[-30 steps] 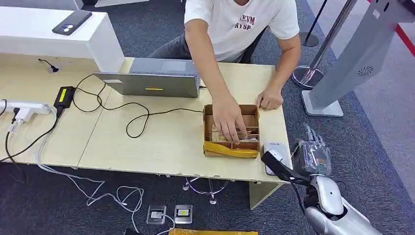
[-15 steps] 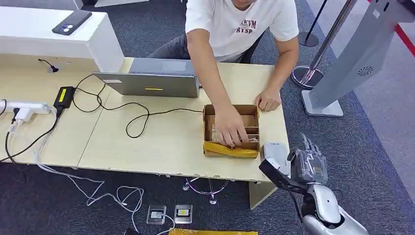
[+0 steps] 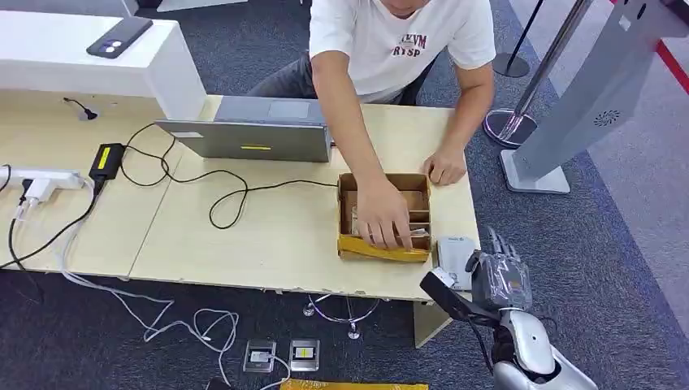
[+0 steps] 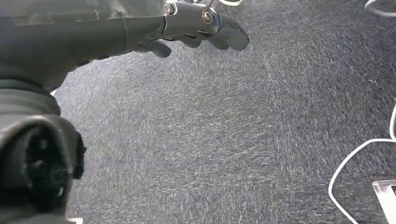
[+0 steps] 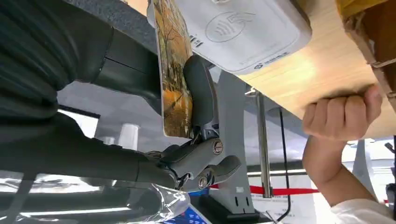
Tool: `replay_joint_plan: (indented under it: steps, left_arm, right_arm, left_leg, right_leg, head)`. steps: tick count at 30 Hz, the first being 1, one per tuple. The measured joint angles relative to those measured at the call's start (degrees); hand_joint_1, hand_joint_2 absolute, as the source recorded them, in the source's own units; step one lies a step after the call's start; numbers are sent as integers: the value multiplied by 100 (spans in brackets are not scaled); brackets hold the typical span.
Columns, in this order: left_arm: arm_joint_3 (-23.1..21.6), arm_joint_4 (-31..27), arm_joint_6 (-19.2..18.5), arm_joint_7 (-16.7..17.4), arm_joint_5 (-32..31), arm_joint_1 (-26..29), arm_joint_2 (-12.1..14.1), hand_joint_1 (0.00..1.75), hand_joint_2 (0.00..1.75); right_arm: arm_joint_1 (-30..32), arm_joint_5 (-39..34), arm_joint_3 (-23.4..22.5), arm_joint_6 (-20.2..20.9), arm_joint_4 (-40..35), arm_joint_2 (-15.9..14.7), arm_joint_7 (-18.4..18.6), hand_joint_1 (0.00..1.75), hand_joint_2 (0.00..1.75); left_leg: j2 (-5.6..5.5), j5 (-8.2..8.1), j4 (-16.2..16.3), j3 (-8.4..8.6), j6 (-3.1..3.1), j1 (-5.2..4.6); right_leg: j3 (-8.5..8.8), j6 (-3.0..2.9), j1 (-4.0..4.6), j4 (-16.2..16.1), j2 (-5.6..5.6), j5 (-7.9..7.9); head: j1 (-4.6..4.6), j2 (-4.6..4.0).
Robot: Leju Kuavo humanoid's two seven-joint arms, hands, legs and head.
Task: Pass the card to the sensor for recognition and then transmit it.
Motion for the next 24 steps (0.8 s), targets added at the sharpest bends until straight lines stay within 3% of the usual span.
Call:
replay_joint_plan:
  steps: [24]
  left_arm:
    - [0,0,0,0,-50,-1,-2,0,0]
  right_arm:
    - [-3,-4,-173,-223,214,199,-164,175,175]
  left_leg:
    - [0,0,0,0,0,0]
  right_leg:
    - [0,0,0,0,0,0]
  head:
    - [4,0]
